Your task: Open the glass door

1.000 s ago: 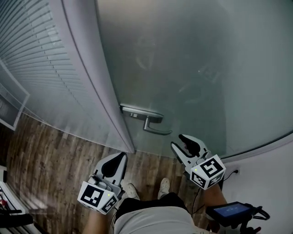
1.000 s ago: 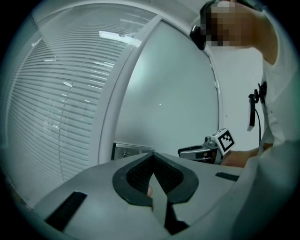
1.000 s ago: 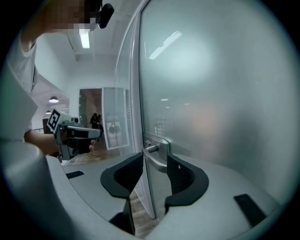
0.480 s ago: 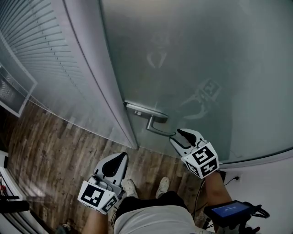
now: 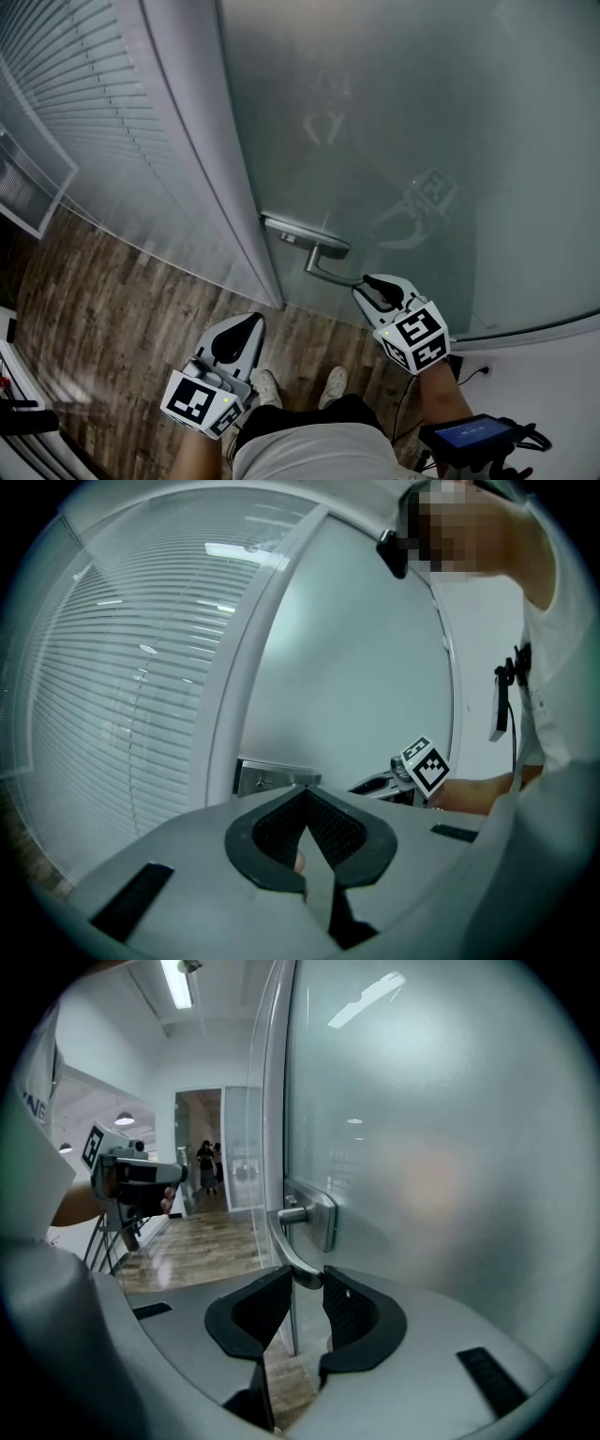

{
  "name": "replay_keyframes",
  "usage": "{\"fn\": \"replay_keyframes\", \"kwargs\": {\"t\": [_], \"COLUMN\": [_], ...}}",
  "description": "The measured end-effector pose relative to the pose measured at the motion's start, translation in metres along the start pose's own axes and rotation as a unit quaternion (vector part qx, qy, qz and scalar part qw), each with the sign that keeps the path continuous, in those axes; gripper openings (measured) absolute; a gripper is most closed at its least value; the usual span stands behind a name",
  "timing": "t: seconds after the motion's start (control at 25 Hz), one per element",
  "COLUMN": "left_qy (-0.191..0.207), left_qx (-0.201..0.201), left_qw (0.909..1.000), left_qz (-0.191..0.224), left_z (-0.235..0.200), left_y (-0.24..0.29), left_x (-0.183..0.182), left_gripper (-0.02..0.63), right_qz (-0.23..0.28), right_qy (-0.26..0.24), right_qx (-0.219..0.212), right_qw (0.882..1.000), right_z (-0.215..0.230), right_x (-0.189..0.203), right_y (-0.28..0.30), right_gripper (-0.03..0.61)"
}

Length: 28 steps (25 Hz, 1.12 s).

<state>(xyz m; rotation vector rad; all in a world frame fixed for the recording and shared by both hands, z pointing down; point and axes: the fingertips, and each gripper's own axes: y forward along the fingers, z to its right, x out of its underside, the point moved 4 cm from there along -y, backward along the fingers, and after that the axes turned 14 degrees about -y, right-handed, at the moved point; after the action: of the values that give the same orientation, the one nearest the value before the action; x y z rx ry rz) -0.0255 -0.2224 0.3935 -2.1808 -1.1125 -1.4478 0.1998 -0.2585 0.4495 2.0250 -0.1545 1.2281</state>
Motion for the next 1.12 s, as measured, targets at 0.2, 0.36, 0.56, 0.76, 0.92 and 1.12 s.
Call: {"fn": "replay_keyframes", "kwargs": {"t": [0.2,0.36,0.56,0.76,0.92,1.12], "left_qy": [-0.001,0.000,-0.001,0.000,-0.002,0.003], "left_qx": [0.001,0.005,0.004,0.004,-0.003,-0.006], "left_qw": [1.0000,1.0000,1.0000,1.0000,1.0000,1.0000], "left_qz": [0.001,0.001,0.001,0.001,-0.005,0.001], "left_z": [-0.003,-0.001,-0.004,0.002,-0.006,-0.007], "left_y": [0.002,0.003,0.004,0.006,0.040,0.045], "left_x": [0.000,-0.002,-0.002,-0.003,-0.008,-0.006], "left_gripper": [-0.002,-0.002,-0.001,-0.001,0.000,0.000], "right_qz": [-0.015,-0.019,-0.014,-0.013,-0.016,-0.015], "right_qy": [-0.001,0.015,0.024,0.036,0.045,0.060], "right_qx": [-0.001,0.001,0.012,0.017,0.012,0.022], "right_qw": [1.000,1.000,1.000,0.999,0.999,0.998], "right_z": [-0.004,-0.008,-0.007,-0.001,0.035,0.049], "right_x": [0.007,0.019,0.023,0.028,0.036,0.040], "right_y": [0.007,0.019,0.028,0.034,0.055,0.062], "right_gripper": [0.107,0.109,0.109,0.109,0.109,0.109]}}
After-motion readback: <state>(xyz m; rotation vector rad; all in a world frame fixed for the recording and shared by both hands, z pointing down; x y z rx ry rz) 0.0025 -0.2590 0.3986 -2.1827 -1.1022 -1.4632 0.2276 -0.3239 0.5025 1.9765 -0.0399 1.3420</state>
